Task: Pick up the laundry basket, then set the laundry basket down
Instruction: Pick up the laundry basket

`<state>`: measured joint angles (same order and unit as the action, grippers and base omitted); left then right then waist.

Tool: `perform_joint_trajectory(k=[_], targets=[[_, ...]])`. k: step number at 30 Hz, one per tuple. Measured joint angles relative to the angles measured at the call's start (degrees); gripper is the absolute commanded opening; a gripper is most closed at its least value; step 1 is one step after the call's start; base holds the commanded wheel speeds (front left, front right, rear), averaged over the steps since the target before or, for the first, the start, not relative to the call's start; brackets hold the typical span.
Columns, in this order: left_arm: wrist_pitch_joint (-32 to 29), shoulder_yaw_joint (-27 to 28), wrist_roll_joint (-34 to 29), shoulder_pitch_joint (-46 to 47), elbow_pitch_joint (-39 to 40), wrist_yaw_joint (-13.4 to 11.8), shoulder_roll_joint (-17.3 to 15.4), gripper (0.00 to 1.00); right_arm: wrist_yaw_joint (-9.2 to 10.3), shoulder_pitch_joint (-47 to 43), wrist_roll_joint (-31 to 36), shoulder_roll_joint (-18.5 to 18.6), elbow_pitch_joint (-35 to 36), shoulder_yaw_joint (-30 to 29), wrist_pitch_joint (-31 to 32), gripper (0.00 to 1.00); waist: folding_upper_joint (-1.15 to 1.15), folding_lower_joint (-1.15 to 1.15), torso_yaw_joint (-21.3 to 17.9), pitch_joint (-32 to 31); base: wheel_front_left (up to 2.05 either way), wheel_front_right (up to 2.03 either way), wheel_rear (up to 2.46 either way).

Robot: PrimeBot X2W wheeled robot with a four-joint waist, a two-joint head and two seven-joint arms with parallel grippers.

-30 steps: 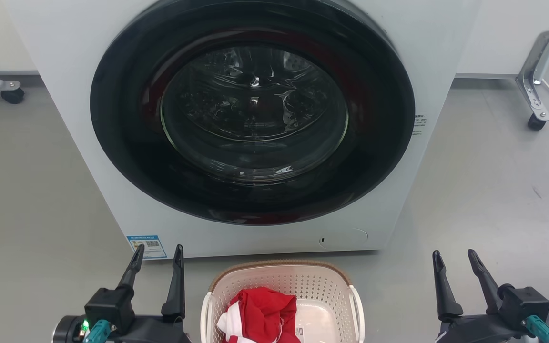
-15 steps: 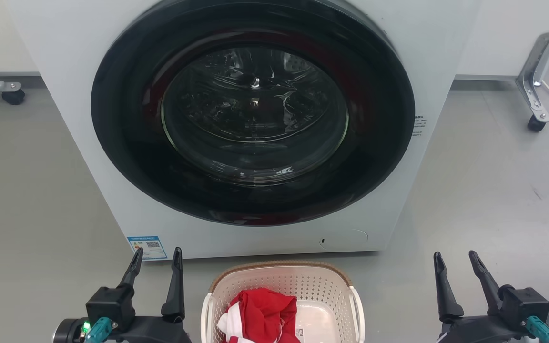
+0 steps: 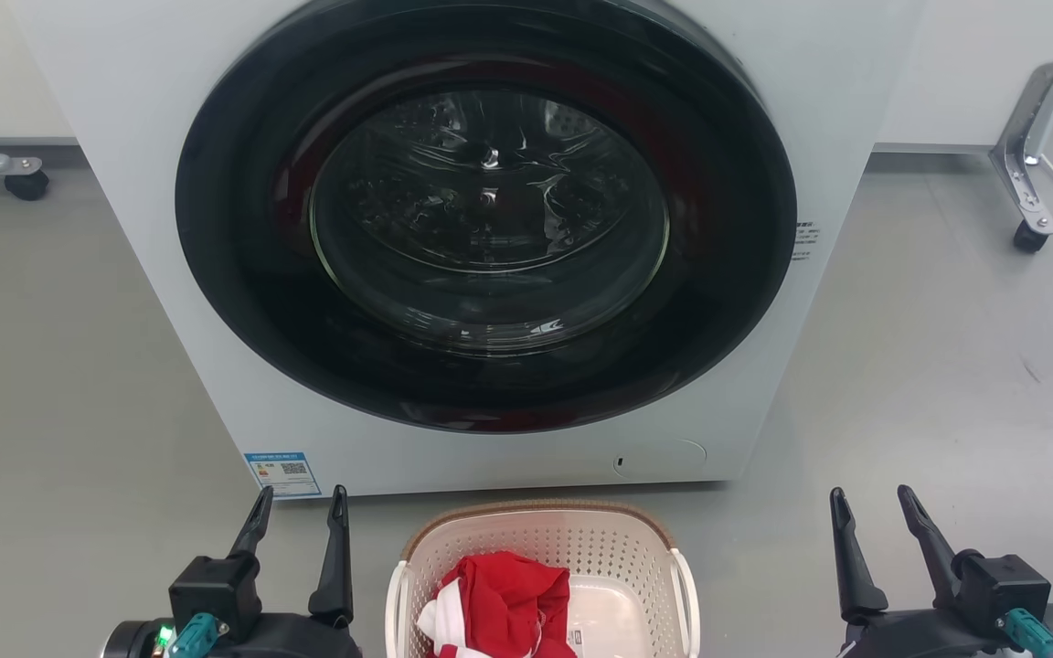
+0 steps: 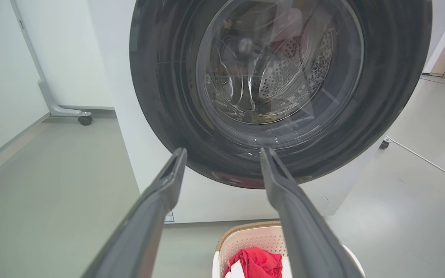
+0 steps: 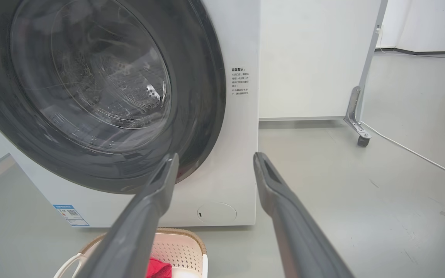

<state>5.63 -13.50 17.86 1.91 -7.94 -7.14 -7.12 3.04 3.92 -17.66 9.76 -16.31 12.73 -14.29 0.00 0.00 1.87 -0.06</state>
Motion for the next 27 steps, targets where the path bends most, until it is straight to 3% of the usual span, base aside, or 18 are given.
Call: perform_joint_trajectory(k=[16,27], targets=[[-0.5,0.3,-0.5,0.0,1.8,0.0,0.5,1.00,-0.53,0.1,0.1,-0.1,0.2,-0.5,0.0,1.00,0.00,0.00,-0.1,2.3,0.00,0.00,0.00],[-1.3,-0.1,-0.8,2.3,3.1,0.0,0.7,1.00,-1.11,2.7,0.6,-0.1,1.2,-0.3,0.0,1.00,0.00,0.00,-0.1,7.6,0.00,0.00,0.00]])
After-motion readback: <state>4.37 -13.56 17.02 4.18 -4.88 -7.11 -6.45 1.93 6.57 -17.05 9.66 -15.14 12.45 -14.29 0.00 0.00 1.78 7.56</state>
